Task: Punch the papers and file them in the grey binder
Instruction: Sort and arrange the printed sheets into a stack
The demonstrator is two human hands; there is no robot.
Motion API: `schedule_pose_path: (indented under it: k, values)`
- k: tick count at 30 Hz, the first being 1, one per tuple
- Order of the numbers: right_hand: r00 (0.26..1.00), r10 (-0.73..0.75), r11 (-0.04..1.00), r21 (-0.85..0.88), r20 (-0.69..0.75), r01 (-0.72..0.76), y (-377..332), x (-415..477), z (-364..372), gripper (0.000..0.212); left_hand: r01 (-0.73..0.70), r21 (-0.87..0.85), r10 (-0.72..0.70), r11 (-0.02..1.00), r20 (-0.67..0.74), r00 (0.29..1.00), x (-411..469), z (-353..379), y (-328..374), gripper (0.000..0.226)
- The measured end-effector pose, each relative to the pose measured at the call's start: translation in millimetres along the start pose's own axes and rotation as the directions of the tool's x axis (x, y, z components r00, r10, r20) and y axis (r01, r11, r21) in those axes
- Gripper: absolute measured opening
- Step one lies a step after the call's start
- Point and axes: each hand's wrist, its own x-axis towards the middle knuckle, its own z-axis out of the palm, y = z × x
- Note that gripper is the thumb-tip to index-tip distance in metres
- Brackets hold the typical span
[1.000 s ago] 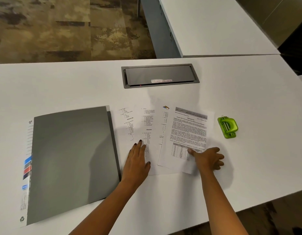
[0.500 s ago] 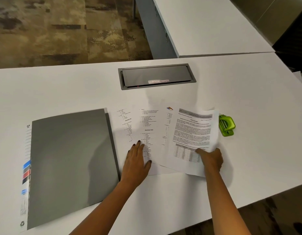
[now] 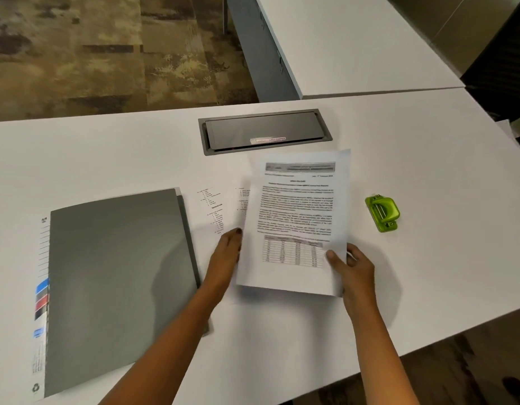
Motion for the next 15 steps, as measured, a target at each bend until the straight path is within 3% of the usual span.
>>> schedule_pose_path:
  k: [2, 3, 5, 8, 12, 15]
  values:
    - [0.998, 0.022, 1.000, 0.000, 0.063, -0.022, 4, -6, 6, 0.032, 0.084, -0.285, -0.063, 0.955, 0.084, 0.994, -1, -6, 9, 0.034]
    - [0.996, 0.020, 1.000, -0.006, 0.088, -0.020, 7, -9, 9, 0.033, 0.095, -0.348, -0.060, 0.933, 0.110, 0.992, -2, -10, 12, 0.037]
    - [0.990, 0.005, 1.000, -0.019, 0.138, -0.002, 12, -15, 16, 0.035, 0.029, -0.308, 0.007, 0.951, 0.115, 0.993, -2, -18, 12, 0.038]
    - [0.983, -0.022, 0.997, -0.072, 0.183, 0.035, 18, -19, 24, 0.033, -0.099, -0.117, 0.107, 0.988, 0.067, 0.992, -2, -29, 3, 0.040]
    - [0.984, -0.033, 0.984, -0.167, 0.173, 0.063, 24, -15, 29, 0.032, -0.093, -0.109, 0.098, 0.990, 0.036, 0.995, -1, -42, -11, 0.037]
    - [0.991, -0.114, 0.958, -0.255, 0.075, 0.130, 22, -10, 27, 0.017, -0.078, -0.140, 0.078, 0.987, -0.011, 0.997, -1, -47, -15, 0.036]
